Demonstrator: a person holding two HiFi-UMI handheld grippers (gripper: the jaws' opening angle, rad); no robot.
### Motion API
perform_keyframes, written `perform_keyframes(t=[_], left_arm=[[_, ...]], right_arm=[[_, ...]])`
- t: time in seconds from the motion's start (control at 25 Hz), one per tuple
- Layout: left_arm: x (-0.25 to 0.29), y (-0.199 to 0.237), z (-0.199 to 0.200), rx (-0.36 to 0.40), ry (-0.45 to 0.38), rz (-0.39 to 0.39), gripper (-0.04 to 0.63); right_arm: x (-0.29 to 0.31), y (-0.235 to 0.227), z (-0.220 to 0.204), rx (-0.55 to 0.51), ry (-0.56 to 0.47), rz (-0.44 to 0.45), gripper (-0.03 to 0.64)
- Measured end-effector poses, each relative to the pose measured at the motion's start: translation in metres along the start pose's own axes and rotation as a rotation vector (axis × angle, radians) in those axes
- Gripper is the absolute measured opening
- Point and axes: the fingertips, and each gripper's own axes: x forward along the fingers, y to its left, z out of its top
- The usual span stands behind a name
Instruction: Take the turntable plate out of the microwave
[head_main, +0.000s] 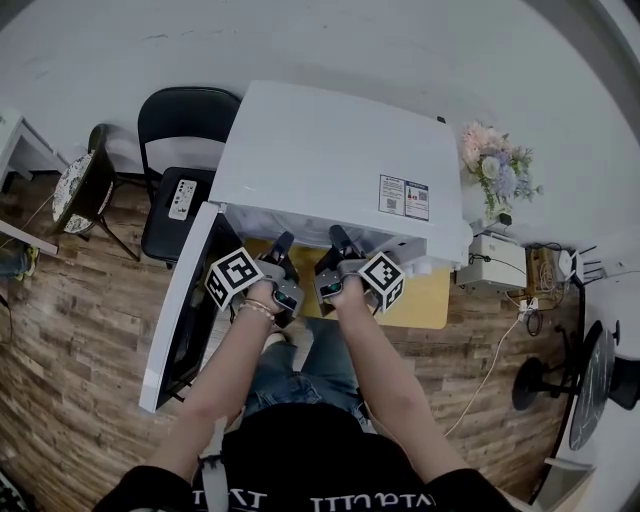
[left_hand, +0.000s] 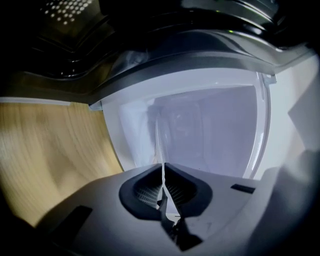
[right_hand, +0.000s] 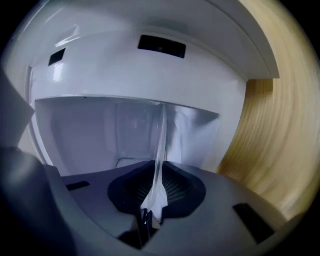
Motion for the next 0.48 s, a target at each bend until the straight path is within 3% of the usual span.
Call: perform_keyframes(t=[0.2,0.48], left_arm=[[0.0022,-0.0012,0.0008,0.032,0.019,-0.019,0.025],[0.0103,-0.0031,0.0018,0.062,0.042,-0.04,0.038]], right_arm=[[-0.0004,-0.0005,-0.0002,0.095,-0.03,0.07,0.043],[-0.0052,0.0057,-0.0013,0.093,-0.055,0.154,0.05]])
